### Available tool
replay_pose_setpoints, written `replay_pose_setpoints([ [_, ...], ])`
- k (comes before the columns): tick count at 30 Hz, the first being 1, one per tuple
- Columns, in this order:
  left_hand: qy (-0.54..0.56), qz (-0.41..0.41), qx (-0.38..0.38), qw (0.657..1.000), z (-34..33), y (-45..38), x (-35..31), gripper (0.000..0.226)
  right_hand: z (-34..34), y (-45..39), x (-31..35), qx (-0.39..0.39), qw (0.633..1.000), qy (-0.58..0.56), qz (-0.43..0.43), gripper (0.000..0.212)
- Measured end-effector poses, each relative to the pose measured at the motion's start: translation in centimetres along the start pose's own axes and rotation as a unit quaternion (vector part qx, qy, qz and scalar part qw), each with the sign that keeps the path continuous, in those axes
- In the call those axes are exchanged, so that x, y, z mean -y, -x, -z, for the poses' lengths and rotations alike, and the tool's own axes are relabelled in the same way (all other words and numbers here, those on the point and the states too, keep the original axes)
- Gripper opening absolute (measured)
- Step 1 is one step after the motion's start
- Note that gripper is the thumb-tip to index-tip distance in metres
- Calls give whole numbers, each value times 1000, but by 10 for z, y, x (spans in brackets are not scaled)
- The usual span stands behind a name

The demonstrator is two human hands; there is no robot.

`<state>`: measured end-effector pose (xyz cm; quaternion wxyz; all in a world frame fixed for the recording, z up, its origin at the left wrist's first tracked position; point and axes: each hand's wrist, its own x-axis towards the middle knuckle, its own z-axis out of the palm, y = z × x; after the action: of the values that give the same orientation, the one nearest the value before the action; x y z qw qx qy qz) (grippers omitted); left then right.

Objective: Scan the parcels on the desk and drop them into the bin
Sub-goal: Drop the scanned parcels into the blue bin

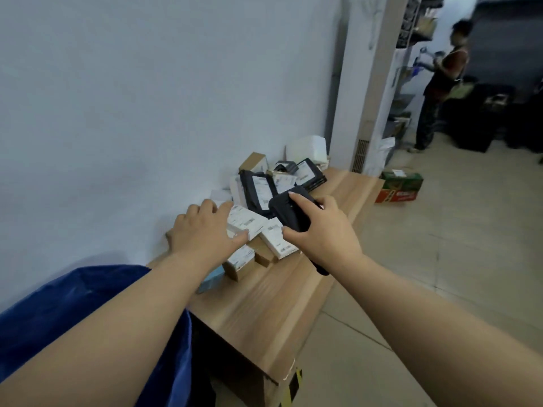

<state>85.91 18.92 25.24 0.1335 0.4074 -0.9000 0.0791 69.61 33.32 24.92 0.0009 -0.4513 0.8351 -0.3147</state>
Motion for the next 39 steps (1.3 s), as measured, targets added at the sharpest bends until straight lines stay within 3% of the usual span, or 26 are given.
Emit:
replay_pose_setpoints([
  [10, 24, -26, -5, 999, -37, -96, -203, 72, 96, -66, -183, -19, 999, 30, -41, 73],
  [17, 38, -38, 14, 998, -69, -161, -291, 70, 128, -118, -285, -22, 996, 32, -84, 73],
  [25, 42, -57, -12, 997, -109, -288, -349, 66, 124, -227, -365, -25, 995, 42, -92, 72],
  [39, 11, -1, -19, 1000, -186, -481, -378, 69, 93, -454, -446, 14, 997, 42, -56, 73],
])
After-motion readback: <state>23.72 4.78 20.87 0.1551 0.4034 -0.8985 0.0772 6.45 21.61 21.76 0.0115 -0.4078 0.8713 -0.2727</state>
